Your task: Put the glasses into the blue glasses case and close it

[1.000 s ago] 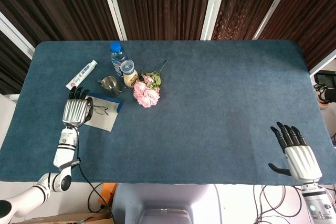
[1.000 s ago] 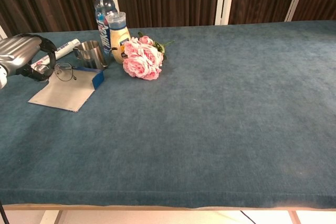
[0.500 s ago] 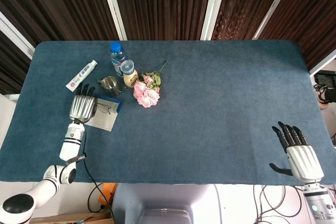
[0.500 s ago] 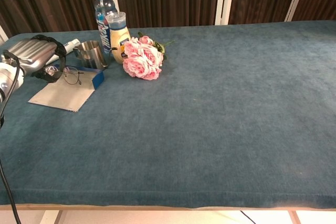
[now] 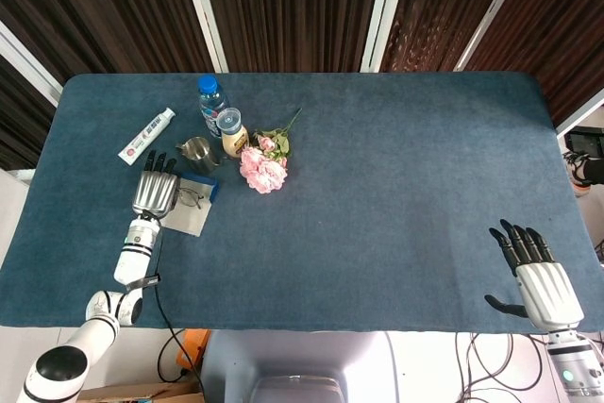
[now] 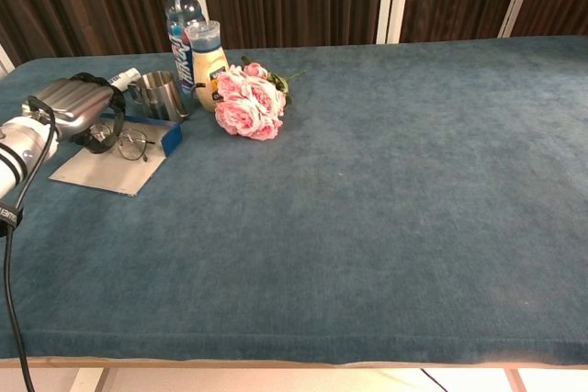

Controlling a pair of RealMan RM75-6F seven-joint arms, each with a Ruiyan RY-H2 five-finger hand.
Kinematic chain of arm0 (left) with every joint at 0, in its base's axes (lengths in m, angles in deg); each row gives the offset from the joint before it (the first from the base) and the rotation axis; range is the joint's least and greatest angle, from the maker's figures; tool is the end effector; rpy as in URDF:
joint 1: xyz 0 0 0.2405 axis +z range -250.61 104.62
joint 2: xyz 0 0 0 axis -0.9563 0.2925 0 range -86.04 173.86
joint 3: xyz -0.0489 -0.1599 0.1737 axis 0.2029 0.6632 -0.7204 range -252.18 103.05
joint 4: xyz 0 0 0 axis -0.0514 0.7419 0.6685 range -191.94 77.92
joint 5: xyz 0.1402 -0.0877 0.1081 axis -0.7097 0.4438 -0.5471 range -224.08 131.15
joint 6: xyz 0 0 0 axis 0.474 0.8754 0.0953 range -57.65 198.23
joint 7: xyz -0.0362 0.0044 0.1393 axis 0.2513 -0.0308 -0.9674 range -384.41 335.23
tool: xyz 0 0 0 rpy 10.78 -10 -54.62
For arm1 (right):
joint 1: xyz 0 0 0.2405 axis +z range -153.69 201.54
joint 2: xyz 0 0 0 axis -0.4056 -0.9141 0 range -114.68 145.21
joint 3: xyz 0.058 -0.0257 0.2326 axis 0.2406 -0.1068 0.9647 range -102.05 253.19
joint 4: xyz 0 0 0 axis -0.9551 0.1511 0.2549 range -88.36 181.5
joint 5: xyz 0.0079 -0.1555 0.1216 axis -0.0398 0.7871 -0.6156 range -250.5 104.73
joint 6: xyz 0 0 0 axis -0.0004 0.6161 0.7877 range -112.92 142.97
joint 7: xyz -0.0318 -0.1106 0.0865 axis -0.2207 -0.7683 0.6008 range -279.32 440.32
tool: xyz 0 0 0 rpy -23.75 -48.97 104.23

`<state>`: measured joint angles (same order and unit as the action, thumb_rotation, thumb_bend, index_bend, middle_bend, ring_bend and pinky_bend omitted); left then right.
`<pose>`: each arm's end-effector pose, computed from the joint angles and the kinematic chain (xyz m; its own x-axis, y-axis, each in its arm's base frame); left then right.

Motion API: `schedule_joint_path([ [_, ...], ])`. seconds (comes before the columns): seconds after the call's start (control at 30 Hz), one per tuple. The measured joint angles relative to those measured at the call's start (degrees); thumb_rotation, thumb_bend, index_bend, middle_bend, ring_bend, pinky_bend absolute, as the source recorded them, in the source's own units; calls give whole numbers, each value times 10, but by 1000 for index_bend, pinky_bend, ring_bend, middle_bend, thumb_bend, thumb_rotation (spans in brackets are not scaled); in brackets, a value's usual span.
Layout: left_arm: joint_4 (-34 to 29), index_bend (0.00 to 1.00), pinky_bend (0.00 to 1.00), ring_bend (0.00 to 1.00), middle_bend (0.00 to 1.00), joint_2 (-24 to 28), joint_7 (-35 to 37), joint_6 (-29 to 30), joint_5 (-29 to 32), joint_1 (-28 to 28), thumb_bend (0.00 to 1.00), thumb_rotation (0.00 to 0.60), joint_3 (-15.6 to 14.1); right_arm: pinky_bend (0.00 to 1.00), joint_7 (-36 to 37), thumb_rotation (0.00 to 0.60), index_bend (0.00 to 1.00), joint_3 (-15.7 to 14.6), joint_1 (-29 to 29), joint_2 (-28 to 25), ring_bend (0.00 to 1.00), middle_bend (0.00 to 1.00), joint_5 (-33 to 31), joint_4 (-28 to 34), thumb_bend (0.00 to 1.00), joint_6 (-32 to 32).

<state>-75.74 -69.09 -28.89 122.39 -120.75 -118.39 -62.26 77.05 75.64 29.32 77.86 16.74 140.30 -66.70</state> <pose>-0.2413 0.4159 0.0017 0.7076 0.0276 0.7061 0.7040 -0.1146 -0.7010 -0.2877 -0.1705 0.1521 0.4623 -0.0997 0.8811 -0.8862 -0.0860 0.4553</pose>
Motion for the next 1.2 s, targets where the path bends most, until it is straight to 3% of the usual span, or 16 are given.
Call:
schedule_joint_path([
  [0.43, 49, 662, 74, 97, 219, -28, 19, -19, 7, -16, 440, 600, 8, 0, 12, 600, 0, -1, -1, -6, 0, 0, 2, 0, 101, -2],
  [0.73, 69, 340, 81, 92, 191, -41, 34, -9, 14, -24, 393, 600, 19, 0, 14, 600, 0, -1, -1, -7, 0, 0, 2, 0, 101, -1],
  [1.03, 59, 290, 86, 89, 180, -40, 47, 15, 17, -20, 368, 600, 25, 0, 15, 600, 0, -2, -2, -7, 0, 0, 5, 0, 101, -3],
  [1.2, 20, 306, 88, 88, 176, -30, 65, 65, 8, -5, 362, 600, 20, 0, 12, 600, 0, -3, -1, -6, 0, 0, 7, 0, 101, -2],
])
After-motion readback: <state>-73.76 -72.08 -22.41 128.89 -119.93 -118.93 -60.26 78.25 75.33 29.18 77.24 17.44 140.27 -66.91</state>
